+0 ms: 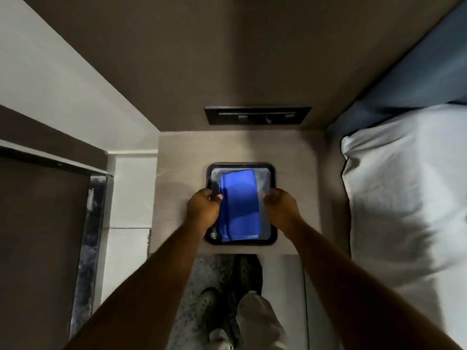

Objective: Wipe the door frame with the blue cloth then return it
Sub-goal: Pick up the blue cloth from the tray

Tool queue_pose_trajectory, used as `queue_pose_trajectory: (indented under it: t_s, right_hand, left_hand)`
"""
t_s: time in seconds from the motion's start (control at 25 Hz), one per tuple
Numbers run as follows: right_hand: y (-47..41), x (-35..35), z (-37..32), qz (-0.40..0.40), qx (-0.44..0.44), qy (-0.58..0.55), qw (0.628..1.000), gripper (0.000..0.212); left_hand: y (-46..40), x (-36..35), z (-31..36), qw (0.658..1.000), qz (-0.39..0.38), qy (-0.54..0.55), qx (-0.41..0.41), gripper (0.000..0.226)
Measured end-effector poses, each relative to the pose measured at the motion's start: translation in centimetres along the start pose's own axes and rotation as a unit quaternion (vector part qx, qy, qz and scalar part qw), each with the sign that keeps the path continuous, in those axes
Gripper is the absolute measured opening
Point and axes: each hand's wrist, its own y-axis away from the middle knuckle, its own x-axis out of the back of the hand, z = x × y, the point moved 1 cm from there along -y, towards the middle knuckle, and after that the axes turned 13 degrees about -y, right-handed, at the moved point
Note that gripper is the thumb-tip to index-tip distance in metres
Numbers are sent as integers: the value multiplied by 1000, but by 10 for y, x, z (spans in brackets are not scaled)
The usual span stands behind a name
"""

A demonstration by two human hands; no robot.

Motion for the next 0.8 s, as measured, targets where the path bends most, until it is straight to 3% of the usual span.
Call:
queue_pose_trajectory:
  t_s: [0.12, 0.24, 0.4, 0.56, 0.68, 0.8]
  right_hand:
    - [-38, -27, 14, -3, -6, 43, 999, 27]
    - [-54, -51, 28, -4, -8, 77, 997, 23]
    - [-57, -57, 35, 3, -12, 51, 999, 13]
    - [-40, -54, 26, -31, -5, -49, 998, 8]
    - [-10, -48, -2, -50, 23, -107, 993, 14]
    - [30, -45, -40, -79, 80, -119, 987, 15]
  left_hand:
    - [-26, -32, -1, 998, 0, -50, -45, 35]
    - [-38, -53, -8, 998, -23, -59, -27, 35]
    - [-49, -60, -18, 996, -32, -78, -13, 6]
    - [-37, -47, -18, 997, -47, 56, 31, 8]
    - [-6, -10, -15, 974, -57, 208, 66, 20]
    - [33, 48, -15, 955, -70, 276, 78, 23]
